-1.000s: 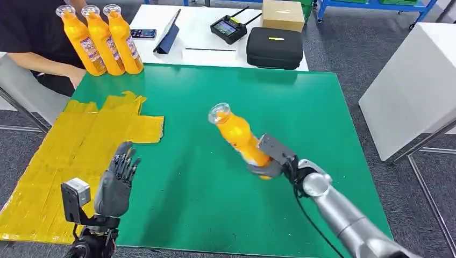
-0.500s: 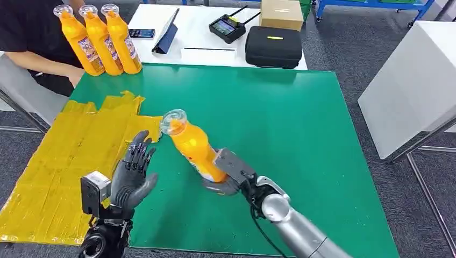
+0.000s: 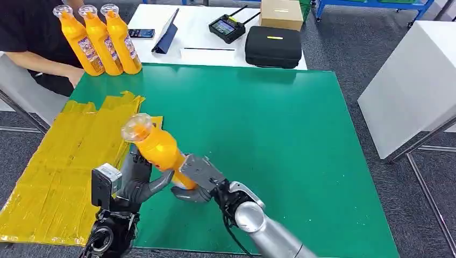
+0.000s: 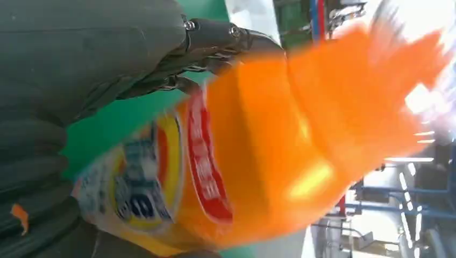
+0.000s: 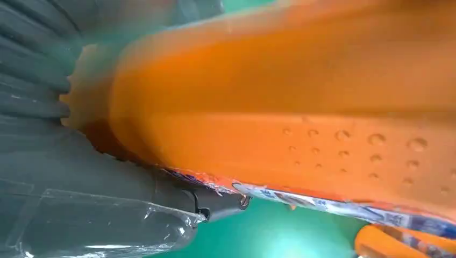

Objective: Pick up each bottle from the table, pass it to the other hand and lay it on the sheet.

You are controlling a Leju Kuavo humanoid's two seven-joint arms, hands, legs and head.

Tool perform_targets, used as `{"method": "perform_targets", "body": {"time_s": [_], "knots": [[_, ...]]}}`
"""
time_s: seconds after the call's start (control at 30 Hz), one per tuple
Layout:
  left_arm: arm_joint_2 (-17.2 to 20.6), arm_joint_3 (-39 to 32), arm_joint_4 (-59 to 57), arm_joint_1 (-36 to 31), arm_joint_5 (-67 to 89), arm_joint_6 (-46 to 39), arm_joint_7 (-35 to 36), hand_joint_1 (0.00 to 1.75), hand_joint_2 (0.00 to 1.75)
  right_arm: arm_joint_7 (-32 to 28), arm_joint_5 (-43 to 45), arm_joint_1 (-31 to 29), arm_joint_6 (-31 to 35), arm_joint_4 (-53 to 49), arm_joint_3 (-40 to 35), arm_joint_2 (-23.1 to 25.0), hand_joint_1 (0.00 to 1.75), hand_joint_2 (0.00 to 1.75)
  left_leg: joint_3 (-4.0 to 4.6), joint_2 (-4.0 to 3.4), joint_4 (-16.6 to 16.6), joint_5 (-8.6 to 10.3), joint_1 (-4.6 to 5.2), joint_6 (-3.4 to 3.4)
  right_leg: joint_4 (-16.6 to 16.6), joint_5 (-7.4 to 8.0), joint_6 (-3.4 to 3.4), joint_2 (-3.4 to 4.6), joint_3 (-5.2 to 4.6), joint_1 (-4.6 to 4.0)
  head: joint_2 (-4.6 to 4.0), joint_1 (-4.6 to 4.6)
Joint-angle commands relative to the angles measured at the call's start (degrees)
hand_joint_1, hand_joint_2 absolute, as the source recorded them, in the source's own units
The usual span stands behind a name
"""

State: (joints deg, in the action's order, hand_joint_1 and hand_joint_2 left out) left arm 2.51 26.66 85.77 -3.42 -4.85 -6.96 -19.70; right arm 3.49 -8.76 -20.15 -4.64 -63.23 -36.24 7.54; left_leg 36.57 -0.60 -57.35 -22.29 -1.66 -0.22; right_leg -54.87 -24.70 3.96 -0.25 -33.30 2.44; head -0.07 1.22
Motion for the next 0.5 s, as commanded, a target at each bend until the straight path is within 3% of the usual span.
{"method": "perform_targets", "body": {"time_s": [0.03,0.47,0.5], "knots": [[-1.02,2.04,-3.0,-1.97,-3.67,3.3,2.53,0.0,1.75,1.88,-4.41,-2.93,0.77,0.22,-3.08,3.22,1.75,1.75,-0.11,-0.01,-0.02,-0.07,0.04,0.07,-0.04,-0.05,-0.22,0.04,0.08,0.01,0.0,0.0],[-2.44,2.08,-0.55,0.01,-10.5,7.82,6.24,0.02,1.75,2.96,-9.51,-2.68,0.05,-0.09,-2.23,4.72,1.75,1.75,-0.17,-0.01,-0.04,-0.12,0.07,0.09,-0.07,-0.09,-0.28,0.07,0.14,0.02,0.0,0.0],[-2.55,1.62,-0.22,0.17,-10.63,7.74,6.23,0.91,1.75,3.03,-9.54,-2.57,-0.17,-0.04,-2.06,4.61,1.75,1.75,-0.1,0.01,-0.03,-0.09,0.05,0.08,-0.05,-0.07,-0.22,0.03,0.1,0.02,0.0,0.0]]}}
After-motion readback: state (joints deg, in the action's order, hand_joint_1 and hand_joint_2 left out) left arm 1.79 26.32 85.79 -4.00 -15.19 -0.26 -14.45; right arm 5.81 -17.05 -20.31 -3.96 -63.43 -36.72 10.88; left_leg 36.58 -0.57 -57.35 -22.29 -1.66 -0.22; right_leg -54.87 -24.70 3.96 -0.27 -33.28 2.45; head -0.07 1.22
